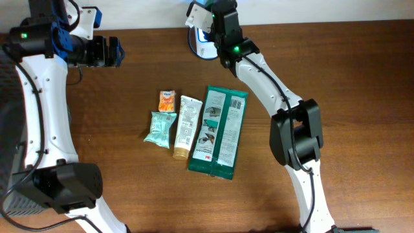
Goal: Scan the item barcode
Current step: 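Lift the jar with the right gripper and hold it to the white scanner, then carry the jar right and set it down, opening the right gripper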
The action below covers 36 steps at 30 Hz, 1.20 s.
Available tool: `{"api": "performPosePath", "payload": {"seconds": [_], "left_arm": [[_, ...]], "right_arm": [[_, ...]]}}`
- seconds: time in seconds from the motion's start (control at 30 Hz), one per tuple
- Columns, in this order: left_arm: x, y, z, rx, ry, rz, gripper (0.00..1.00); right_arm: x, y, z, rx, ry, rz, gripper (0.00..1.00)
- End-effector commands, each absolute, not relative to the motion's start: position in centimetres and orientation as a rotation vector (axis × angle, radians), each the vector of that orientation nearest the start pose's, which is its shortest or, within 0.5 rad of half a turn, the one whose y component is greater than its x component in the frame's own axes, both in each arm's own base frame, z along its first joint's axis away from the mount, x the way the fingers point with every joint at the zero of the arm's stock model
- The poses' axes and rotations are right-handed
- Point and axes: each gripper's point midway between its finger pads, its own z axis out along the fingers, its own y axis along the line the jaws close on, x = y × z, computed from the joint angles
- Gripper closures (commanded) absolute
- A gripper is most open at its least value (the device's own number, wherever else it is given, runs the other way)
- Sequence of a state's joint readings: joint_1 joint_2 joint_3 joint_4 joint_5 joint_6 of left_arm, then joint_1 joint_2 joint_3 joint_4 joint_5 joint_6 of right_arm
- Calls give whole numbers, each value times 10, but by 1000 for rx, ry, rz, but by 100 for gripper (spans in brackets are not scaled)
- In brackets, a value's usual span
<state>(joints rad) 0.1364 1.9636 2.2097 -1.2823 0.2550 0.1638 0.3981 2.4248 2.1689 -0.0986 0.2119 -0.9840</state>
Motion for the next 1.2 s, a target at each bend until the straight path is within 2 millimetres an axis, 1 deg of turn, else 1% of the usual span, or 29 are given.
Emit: {"api": "performPosePath", "payload": {"seconds": [0.0,0.07,0.1,0.2,0.27,0.3,0.37,0.4,0.43,0.5,0.57,0.6,0.63,0.7,0.73,0.77,0.8,0.9,0.93,1.0,1.03,1.1,1.17], "left_arm": [[468,20,274,143,2551,-225,1],[468,20,274,143,2551,-225,1],[468,20,274,143,2551,-225,1],[468,20,274,143,2551,-225,1],[468,20,274,143,2550,-224,1],[468,20,274,143,2551,-225,1],[468,20,274,143,2551,-225,1],[468,20,274,143,2551,-225,1],[468,20,274,143,2551,-225,1],[468,20,274,143,2551,-225,1],[468,20,274,143,2551,-225,1],[468,20,274,143,2551,-225,1],[468,20,274,143,2551,-225,1],[468,20,274,143,2551,-225,1],[468,20,274,143,2551,-225,1],[468,20,274,143,2551,-225,1],[468,20,274,143,2551,-225,1],[468,20,274,143,2551,-225,1],[468,20,274,143,2551,-225,1],[468,21,274,142,2551,-224,1],[468,21,274,142,2551,-224,1],[468,21,274,142,2551,-224,1],[468,21,274,142,2551,-224,1]], "right_arm": [[659,239,204,-1131,1587,-600,56],[658,242,205,-1133,1583,-597,57],[656,243,211,-1126,1579,-586,57],[646,244,246,-1014,1597,-483,57],[634,240,274,-949,1626,-429,57],[621,239,292,-906,1656,-367,57],[601,239,309,-873,1707,-264,57],[587,239,317,-848,1748,-191,56],[566,240,326,-803,1817,-60,53],[531,244,329,-773,1924,128,48],[505,242,318,-758,2049,248,48],[494,241,307,-745,2121,299,48],[478,235,287,-742,2240,344,48],[451,217,249,-763,2443,337,48],[441,208,235,-761,2517,324,48],[434,195,219,-752,2598,288,48],[424,175,197,-729,2705,244,47],[414,146,163,-668,2834,233,47],[409,128,146,-616,2896,228,48],[404,100,129,-531,2972,223,48],[400,82,120,-471,3011,221,47],[396,40,106,-312,3070,221,47],[394,3,97,-166,3087,221,48]]}}
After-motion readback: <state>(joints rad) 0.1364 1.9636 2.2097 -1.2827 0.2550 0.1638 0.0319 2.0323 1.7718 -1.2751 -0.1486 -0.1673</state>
